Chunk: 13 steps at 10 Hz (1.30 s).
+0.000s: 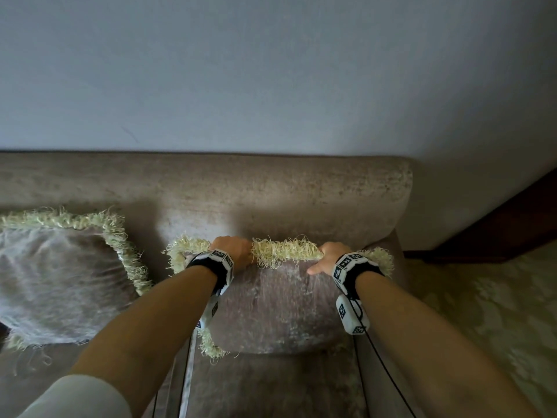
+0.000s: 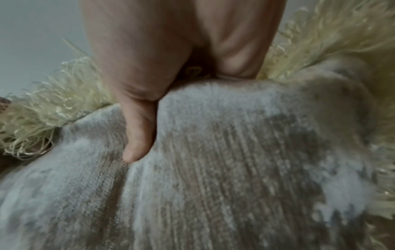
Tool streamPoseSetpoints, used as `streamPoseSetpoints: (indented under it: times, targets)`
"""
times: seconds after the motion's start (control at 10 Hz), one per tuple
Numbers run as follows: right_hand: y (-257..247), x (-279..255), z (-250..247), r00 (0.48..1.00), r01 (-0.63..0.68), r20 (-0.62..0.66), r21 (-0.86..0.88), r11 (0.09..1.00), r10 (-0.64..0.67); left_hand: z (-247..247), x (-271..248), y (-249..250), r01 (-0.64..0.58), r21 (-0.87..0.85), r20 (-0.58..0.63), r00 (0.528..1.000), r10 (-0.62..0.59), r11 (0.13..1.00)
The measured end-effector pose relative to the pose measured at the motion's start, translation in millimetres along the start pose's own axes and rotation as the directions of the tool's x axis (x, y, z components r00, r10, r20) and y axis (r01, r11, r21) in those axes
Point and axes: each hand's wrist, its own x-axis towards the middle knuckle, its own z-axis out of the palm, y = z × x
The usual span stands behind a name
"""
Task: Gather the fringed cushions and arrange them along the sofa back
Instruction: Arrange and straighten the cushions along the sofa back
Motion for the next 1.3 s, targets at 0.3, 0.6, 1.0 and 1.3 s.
streamPoseSetpoints:
  times: [0.3, 0.6, 1.0, 1.3]
  targets:
    - [-6, 18, -6, 1.000, 0.001, 0.018, -0.077, 0.997, 0.001, -5, 17, -3, 0.012, 0.037, 0.023, 1.000, -0.013, 0.999]
    - [-6, 38, -2, 1.000, 0.016, -0.002, -0.156, 0.988, -0.016, 5, 32, -7, 0.024, 0.015, 0.030, 0.999, -0.025, 1.000]
    - [-11, 55, -9, 0.964, 0.039, -0.240, -0.308, 0.951, -0.117, 8, 31, -29, 0.143, -0.270, -0.090, 0.981, -0.173, 0.952]
    - [5, 25, -5, 0.925, 0.078, -0.347, -0.226, 0.971, -0.155, 10, -19, -39, 0.217, -0.400, -0.207, 0.925, -0.318, 0.891]
